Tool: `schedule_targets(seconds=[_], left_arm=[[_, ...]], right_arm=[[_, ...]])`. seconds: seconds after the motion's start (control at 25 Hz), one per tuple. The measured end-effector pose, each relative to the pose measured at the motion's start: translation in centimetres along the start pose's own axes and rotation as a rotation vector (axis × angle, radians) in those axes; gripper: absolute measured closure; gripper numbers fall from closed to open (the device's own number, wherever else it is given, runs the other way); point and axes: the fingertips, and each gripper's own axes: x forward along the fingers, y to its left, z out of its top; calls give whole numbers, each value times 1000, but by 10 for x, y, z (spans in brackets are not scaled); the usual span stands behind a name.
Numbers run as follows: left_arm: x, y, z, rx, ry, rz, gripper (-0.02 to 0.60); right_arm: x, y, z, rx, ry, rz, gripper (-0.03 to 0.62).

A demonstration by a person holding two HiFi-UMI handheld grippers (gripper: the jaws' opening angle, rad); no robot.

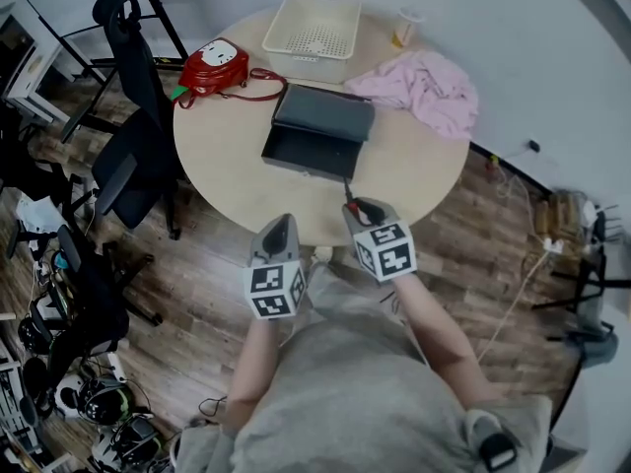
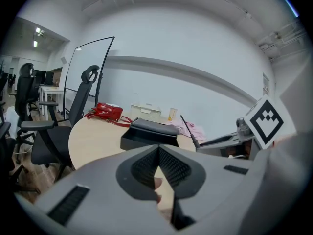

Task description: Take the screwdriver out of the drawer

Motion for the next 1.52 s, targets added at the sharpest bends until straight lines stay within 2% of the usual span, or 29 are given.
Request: schedule_targets(seconds=[0.44, 1.52], left_arm=[[-32, -20, -26, 11, -1, -7, 581], [-31, -27, -26, 24, 2, -9, 581]], right_arm=[[-38, 10, -32, 25, -56, -8, 503], [-46, 18, -24, -4, -78, 8, 505]])
